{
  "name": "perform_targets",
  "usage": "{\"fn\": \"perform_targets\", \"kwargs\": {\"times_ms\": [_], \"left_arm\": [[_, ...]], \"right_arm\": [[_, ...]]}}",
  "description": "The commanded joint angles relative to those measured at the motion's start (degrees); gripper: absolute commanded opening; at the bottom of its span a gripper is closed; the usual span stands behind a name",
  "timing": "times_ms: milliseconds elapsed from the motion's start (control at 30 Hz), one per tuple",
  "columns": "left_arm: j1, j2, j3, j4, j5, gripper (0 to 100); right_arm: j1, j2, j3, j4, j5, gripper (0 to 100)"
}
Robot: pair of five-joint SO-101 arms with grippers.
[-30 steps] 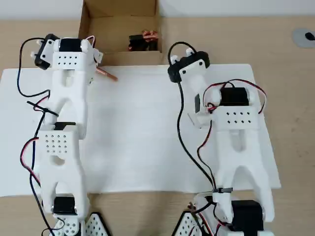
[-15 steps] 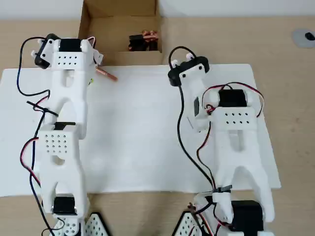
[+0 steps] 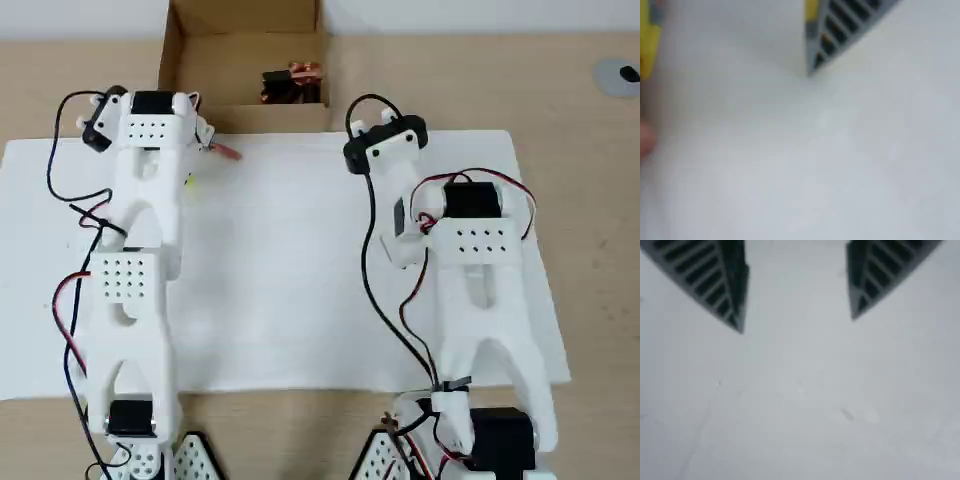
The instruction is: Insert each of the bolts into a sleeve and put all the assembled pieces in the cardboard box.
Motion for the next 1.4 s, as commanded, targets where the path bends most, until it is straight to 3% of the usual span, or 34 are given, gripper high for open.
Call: {"fn": "perform_targets", "kwargs": {"times_ms": [0,300,700,1033,1267,1367], "left_arm": [[-0.4,0.6,-10.7,-0.2,-0.3,21],[0.6,7.7,-25.1,-4.5,-0.4,21],[5.0,11.8,-23.6,-4.6,0.0,21],[4.8,16.5,-20.8,-5.3,0.0,21],[4.8,15.9,-20.7,0.3,0.1,21],[4.8,15.3,-20.8,4.1,0.1,15]], "right_arm": [[0.9,-2.3,0.0,-0.9,-0.5,17.6],[0.9,-2.2,0.0,-1.6,-0.5,17.6],[1.0,-2.2,0.0,-2.1,-0.3,17.6],[1.1,-2.3,0.0,-1.8,-0.4,17.6],[1.1,-2.3,0.0,-1.8,-0.5,17.6],[1.1,-2.3,0.0,-1.8,-0.5,17.6]]}}
